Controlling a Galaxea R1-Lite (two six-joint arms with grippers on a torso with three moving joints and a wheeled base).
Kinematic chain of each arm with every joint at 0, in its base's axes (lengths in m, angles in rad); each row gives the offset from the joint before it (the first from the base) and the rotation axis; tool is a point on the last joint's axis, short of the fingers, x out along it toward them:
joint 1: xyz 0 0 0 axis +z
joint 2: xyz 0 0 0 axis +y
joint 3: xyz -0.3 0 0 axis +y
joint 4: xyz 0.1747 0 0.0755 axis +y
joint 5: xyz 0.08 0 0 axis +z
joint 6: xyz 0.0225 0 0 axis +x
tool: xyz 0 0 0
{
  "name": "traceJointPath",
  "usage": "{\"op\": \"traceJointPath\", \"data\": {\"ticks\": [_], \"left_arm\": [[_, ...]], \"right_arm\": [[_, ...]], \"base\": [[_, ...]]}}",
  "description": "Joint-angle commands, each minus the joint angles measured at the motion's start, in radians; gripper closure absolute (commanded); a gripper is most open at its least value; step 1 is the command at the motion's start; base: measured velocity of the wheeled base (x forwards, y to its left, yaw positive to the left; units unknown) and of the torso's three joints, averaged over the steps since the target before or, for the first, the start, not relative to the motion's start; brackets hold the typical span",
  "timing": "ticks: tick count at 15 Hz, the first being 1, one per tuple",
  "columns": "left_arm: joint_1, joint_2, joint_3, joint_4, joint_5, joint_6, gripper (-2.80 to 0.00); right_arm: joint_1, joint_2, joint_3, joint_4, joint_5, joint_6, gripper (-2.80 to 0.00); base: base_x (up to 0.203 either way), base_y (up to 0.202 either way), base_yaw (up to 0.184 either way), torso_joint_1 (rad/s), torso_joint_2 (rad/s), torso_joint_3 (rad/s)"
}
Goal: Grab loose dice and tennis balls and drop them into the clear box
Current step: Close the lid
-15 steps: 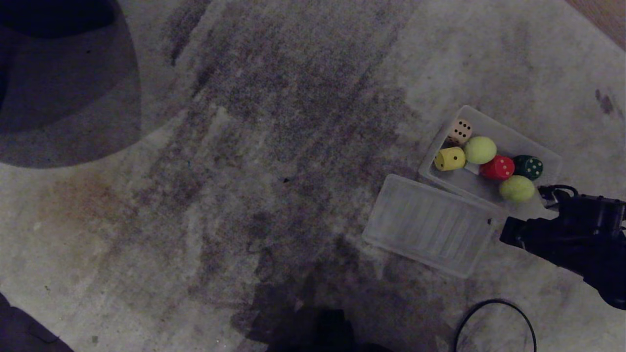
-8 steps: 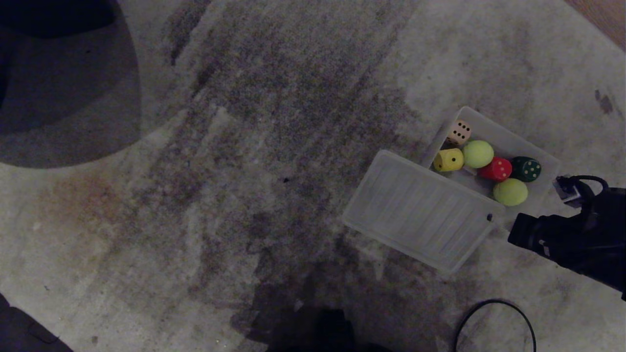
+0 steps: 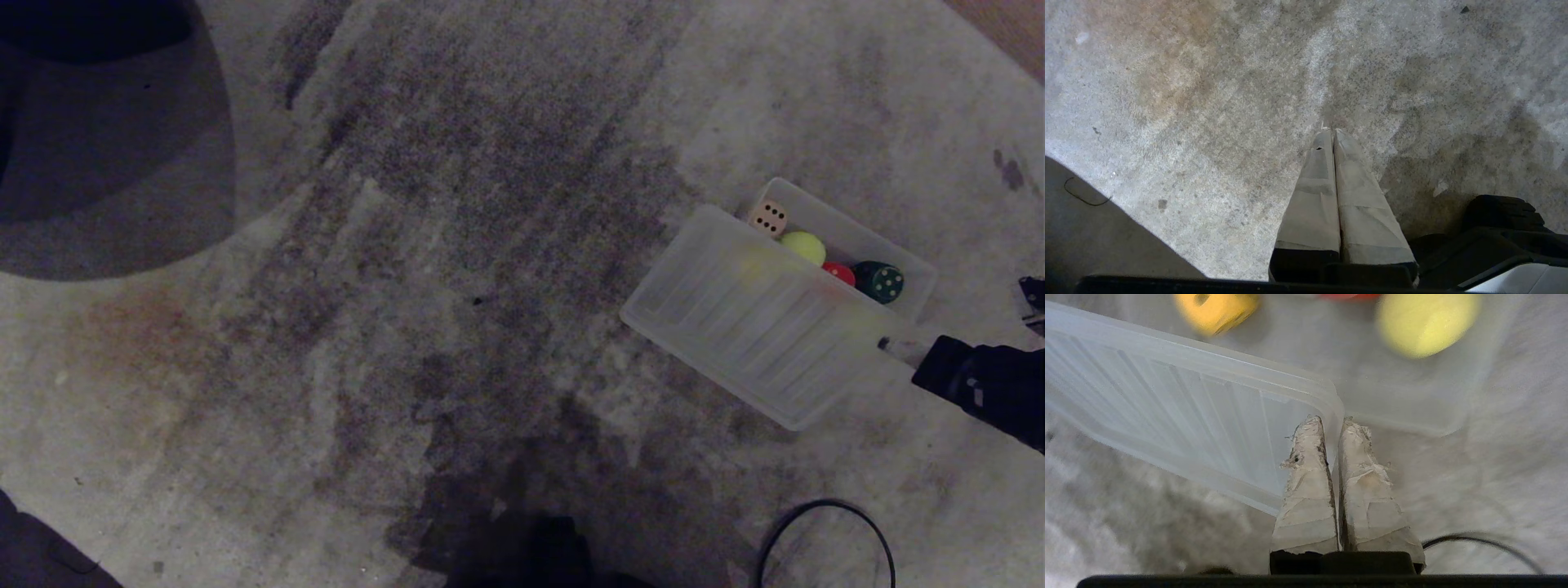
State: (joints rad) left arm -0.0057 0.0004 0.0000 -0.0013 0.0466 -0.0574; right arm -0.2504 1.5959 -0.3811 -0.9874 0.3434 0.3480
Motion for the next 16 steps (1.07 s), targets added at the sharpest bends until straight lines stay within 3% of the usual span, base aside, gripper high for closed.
{"op": "traceJointPath", "data": {"ticks": [1,4,9,13,16], "left_arm": [[0.000,0.001,0.002,0.000,0.001,-0.001,0.00],[0.000,0.001,0.002,0.000,0.001,-0.001,0.00],[0.000,0.001,0.002,0.000,0.001,-0.001,0.00],[0.000,0.001,0.002,0.000,0.001,-0.001,0.00],[0.000,0.001,0.002,0.000,0.001,-0.001,0.00]], "right_arm": [[-0.094,0.021,-0.037,0.016,0.065,-0.001,0.00],[-0.202,0.047,-0.112,0.119,0.154,-0.002,0.00],[-0.310,0.161,-0.232,0.133,0.220,-0.046,0.00],[-0.329,0.249,-0.339,0.152,0.228,-0.058,0.00],[-0.333,0.276,-0.441,0.263,0.245,-0.054,0.00]], "base": [[0.000,0.000,0.000,0.000,0.00,0.000],[0.000,0.000,0.000,0.000,0.00,0.000],[0.000,0.000,0.000,0.000,0.00,0.000],[0.000,0.000,0.000,0.000,0.00,0.000],[0.000,0.000,0.000,0.000,0.00,0.000]]}}
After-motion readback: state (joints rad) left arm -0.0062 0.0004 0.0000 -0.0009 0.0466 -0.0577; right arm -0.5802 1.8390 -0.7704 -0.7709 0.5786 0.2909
